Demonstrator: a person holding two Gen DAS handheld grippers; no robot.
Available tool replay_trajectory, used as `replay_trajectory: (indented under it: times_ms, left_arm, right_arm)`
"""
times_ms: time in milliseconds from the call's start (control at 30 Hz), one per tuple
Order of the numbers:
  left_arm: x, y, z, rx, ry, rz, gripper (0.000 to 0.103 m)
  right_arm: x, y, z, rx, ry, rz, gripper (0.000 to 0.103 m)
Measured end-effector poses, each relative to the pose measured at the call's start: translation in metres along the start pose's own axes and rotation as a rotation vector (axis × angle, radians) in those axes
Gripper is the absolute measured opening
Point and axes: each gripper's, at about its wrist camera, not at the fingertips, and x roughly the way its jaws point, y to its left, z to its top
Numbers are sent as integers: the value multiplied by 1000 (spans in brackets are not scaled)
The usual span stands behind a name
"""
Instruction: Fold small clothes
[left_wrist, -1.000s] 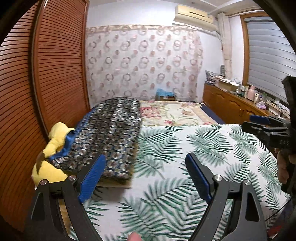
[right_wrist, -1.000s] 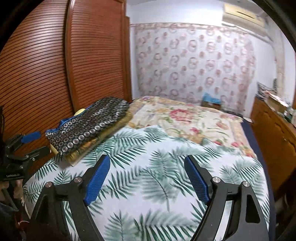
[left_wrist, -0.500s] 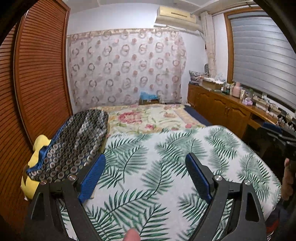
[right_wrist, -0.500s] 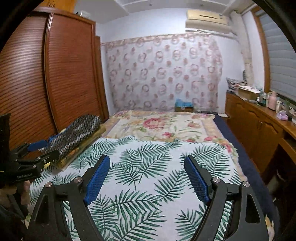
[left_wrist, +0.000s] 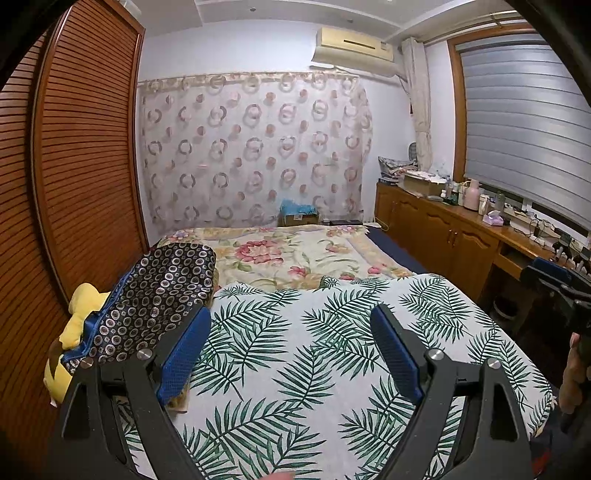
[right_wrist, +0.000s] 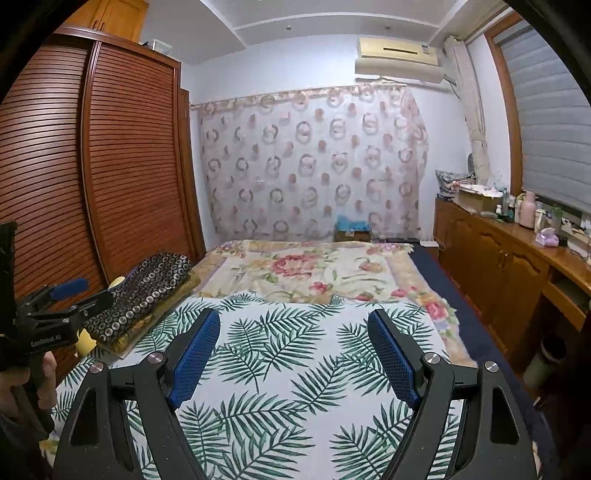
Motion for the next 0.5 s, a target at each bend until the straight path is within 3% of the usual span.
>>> replay_trajectory:
  times_ms: [500]
  left_arm:
    - [-2, -1, -3, 5, -8, 0, 88]
  right_arm:
    - [-7, -9, -2, -1, -1, -4, 84]
